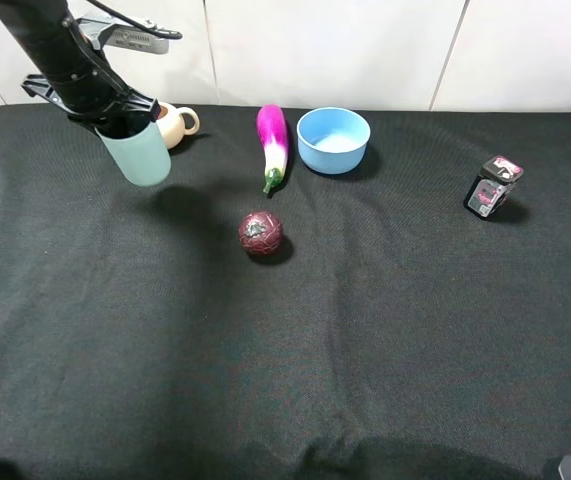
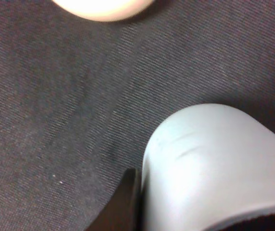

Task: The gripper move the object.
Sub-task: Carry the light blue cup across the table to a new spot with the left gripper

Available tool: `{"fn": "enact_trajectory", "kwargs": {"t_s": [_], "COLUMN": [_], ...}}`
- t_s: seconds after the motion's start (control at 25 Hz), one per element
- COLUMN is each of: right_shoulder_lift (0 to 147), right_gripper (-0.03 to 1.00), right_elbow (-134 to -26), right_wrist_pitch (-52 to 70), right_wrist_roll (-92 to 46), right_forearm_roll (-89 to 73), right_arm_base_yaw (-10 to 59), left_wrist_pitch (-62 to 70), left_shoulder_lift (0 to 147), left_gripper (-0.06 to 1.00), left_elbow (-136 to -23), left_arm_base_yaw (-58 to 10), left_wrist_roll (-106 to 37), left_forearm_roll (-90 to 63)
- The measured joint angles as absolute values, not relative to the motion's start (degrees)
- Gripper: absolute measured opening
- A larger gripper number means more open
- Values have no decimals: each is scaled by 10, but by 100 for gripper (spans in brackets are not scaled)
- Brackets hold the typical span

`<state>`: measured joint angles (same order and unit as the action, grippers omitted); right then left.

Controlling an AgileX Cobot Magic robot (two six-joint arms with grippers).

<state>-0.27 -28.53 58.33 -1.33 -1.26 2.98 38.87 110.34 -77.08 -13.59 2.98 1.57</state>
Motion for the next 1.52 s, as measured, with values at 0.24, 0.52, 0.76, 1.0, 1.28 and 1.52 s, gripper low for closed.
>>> {"fn": "enact_trajectory", "kwargs": {"t_s": [0.24,0.52,0.76,1.0,1.28,1.52], "right_shoulder_lift": [-3,-3,-3,-3,-3,-3], "right_gripper": [69,69,69,69,69,69], "right_elbow": [-285,-285,-285,-285,-285,-285], "right_wrist_pitch": [583,583,583,583,583,583], "right_wrist_roll": [-13,-13,-13,-13,-13,-13], "right_forearm_roll": [-13,-13,-13,-13,-13,-13], "right_arm_base_yaw": [30,30,30,30,30,30], "left_wrist_pitch": [369,333,297,275,249,245], "left_shoulder_lift": [1116,1143,1157,1157,1157,1176], "left_gripper": [12,12,12,12,12,12], "left_elbow": [-771,-770,-770,-770,-770,-771], "left_arm_base_yaw": [-114,-106,-106,-108,-128,-139], "left_wrist_roll": [38,43,40,10,12,27], "left_forearm_roll": [16,16,-15,-73,-85,-85]}}
